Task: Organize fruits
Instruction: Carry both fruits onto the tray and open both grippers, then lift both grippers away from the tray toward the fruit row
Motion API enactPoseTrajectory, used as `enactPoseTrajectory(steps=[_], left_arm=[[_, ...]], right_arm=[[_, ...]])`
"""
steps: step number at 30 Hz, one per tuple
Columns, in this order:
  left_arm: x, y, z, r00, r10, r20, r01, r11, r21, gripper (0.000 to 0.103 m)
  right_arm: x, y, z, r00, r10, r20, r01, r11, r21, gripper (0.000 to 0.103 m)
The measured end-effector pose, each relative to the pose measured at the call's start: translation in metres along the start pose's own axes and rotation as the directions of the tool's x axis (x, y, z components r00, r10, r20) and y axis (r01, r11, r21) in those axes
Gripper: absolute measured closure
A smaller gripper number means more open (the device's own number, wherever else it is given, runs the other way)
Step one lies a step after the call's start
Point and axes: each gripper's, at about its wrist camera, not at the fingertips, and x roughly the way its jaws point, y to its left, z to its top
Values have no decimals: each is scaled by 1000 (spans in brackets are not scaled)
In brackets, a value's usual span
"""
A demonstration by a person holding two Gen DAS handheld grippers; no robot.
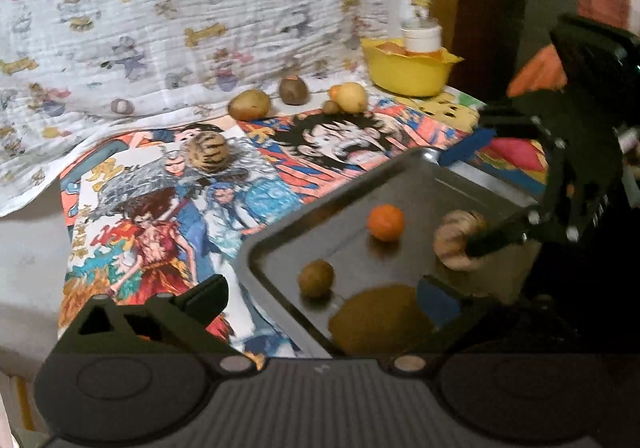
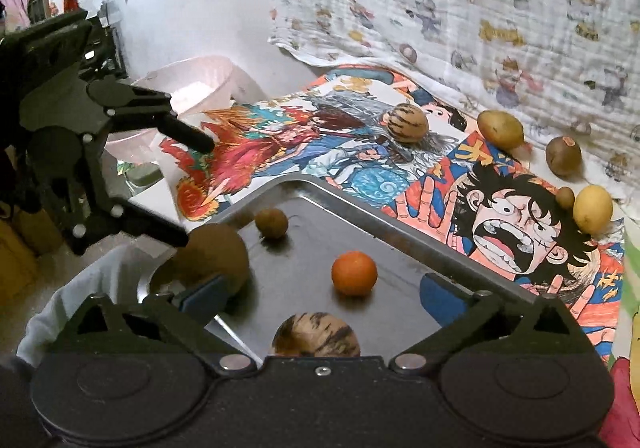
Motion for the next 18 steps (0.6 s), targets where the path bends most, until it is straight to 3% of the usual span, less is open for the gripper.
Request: enactPoseTrajectory(steps=[10,18], left_arm=[[-7,-39,-18,1000,5,-27,-1,990,139,1],[-7,-41,-19,997,22,-74,-9,986,168,1]], right_arm=[[-16,-20,-31,999,-47,-26,49,996,70,1],[-32,-48,-57,985,-171,-31,173,978,117,1]])
